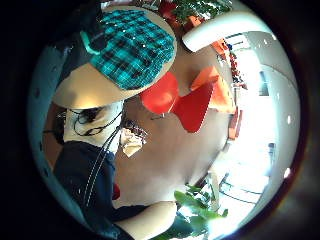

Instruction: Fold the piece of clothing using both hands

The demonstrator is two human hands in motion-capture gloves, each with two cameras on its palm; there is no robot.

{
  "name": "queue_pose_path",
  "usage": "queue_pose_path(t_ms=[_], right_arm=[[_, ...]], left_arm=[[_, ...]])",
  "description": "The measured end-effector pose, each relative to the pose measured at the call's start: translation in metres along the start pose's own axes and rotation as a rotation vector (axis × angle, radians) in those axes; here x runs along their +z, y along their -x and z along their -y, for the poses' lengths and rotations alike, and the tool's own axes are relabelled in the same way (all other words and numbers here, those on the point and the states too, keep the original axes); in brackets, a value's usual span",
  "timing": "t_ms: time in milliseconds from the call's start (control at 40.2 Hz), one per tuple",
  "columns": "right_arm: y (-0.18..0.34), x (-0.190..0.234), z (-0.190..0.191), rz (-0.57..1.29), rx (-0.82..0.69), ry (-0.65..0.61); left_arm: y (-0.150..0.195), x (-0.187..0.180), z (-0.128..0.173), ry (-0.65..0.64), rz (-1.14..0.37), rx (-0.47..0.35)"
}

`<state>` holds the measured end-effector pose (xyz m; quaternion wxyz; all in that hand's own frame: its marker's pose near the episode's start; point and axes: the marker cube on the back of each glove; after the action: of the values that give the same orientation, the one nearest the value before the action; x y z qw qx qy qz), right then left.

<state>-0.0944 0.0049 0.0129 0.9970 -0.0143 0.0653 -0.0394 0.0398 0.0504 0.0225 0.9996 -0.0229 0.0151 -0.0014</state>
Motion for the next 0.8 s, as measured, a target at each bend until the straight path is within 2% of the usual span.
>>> queue_pose_path(t_ms=[199,324,423,573,797], right_arm=[[-0.005,-0.022,0.012,-0.016,0.082,0.004],[-0.007,-0.04,0.024,-0.065,0.186,-0.018],[-0.004,-0.043,0.027,-0.065,0.193,-0.008],[0.0,-0.039,0.029,-0.022,0.164,0.087],[-0.007,-0.043,0.044,-0.043,0.201,0.166]], left_arm=[[0.011,-0.007,0.03,-0.04,-0.016,0.189],[0.022,0.004,0.071,-0.019,0.012,0.267],[0.026,0.018,0.093,0.017,0.039,0.284],[0.028,0.051,0.126,0.126,0.03,0.29],[0.033,0.07,0.167,0.324,0.02,0.253]])
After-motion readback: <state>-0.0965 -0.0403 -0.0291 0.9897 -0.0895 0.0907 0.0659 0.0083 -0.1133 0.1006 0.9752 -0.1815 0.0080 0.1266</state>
